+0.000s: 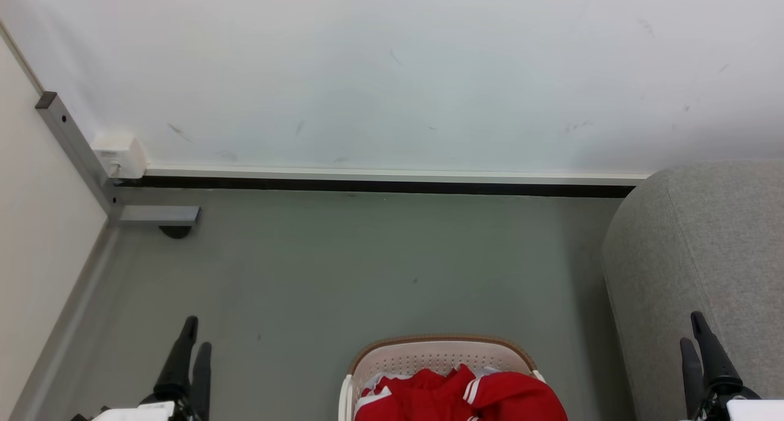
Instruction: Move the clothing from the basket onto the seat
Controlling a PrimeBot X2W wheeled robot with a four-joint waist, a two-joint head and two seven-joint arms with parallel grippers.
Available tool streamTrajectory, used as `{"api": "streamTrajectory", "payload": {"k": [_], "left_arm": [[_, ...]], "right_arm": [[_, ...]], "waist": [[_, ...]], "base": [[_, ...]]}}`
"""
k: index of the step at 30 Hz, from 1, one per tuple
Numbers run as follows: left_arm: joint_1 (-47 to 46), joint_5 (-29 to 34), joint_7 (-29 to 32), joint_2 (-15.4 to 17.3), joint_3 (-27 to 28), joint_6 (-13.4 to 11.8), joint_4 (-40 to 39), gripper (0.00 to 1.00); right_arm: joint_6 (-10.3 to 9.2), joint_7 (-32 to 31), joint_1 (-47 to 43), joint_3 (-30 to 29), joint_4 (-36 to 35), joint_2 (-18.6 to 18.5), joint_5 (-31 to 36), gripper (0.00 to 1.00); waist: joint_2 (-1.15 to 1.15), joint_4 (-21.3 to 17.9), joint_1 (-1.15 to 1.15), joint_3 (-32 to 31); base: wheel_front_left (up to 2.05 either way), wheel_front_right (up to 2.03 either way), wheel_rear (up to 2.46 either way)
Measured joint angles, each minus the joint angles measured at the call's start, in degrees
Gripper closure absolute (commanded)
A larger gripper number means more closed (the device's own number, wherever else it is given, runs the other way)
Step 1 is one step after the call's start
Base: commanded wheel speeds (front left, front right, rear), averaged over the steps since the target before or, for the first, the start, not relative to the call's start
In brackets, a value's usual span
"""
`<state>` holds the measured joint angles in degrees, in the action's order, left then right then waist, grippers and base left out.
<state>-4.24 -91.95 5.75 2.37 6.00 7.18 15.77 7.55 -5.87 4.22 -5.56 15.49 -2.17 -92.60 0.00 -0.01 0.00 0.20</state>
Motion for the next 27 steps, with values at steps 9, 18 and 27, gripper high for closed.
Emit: {"api": "streamTrajectory", "payload": {"k": [9, 18, 27], "left_arm": [[-0.06, 2.76, -2.78, 0.05, -0.67, 0.00, -1.23, 0.00], [-0.21, 12.39, -4.80, 0.04, 0.05, 0.01, -3.57, 0.00], [-0.21, 21.79, -6.93, 0.04, -0.49, 0.01, -5.71, 0.00]], "right_arm": [[0.00, 2.68, 0.22, 2.63, -1.32, -0.22, 1.85, 0.00], [0.00, 4.95, 0.44, 4.46, -3.09, -0.96, 11.00, 0.00], [0.00, 7.06, 0.73, 6.95, -4.63, -0.97, 19.15, 0.00]], "waist": [[0.00, -0.17, 0.00, 0.05], [0.00, -0.34, 0.00, 0.19], [0.00, -0.53, 0.00, 0.18]], "base": [[0.00, 0.00, 0.00], [0.00, 0.00, 0.00], [0.00, 0.00, 0.00]]}}
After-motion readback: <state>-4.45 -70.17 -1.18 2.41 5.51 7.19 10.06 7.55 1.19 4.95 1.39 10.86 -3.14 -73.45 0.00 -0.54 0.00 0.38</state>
